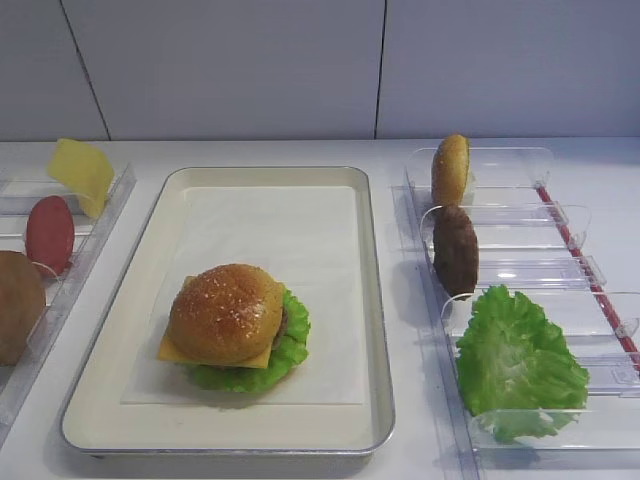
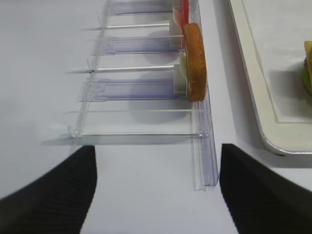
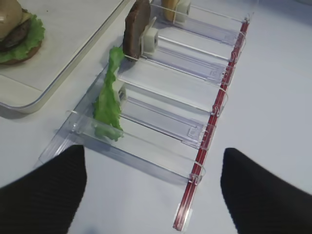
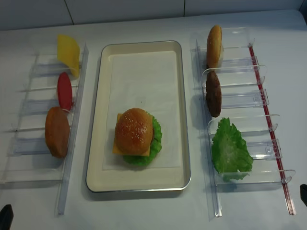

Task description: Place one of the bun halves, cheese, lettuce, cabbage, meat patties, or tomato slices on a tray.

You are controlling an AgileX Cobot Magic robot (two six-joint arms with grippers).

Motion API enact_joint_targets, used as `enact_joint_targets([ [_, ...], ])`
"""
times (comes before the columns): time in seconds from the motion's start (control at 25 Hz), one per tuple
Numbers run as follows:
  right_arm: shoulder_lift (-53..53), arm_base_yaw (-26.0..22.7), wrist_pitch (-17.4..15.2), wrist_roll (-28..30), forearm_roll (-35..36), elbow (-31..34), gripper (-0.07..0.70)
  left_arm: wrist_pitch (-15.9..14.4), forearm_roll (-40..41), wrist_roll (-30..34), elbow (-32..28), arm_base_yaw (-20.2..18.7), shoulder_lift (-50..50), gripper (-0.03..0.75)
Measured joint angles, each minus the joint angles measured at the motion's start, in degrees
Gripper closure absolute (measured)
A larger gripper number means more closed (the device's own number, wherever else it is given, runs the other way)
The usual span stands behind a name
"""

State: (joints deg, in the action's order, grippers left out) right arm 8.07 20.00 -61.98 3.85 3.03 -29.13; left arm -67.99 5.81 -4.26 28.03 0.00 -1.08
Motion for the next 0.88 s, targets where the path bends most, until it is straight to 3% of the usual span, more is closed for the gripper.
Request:
enact_joint_targets([
  [0.16,-4.9,0.0,-0.3,0.1,0.1,0.8,0.079,0.0,0.0,0.0,0.0,0.0,0.0,0.207],
  [0.36,-8.8,0.0,-3.0,0.6,0.1,1.9,0.133,0.0,0.0,0.0,0.0,0.0,0.0,0.207],
  [0.68,-9.0,0.0,-3.1,0.5,0.3,2.0,0.222,0.0,0.0,0.0,0.0,0.0,0.0,0.206],
  [0.88,-9.0,0.0,-3.1,0.5,0.8,2.0,0.232,0.0,0.0,0.0,0.0,0.0,0.0,0.207],
])
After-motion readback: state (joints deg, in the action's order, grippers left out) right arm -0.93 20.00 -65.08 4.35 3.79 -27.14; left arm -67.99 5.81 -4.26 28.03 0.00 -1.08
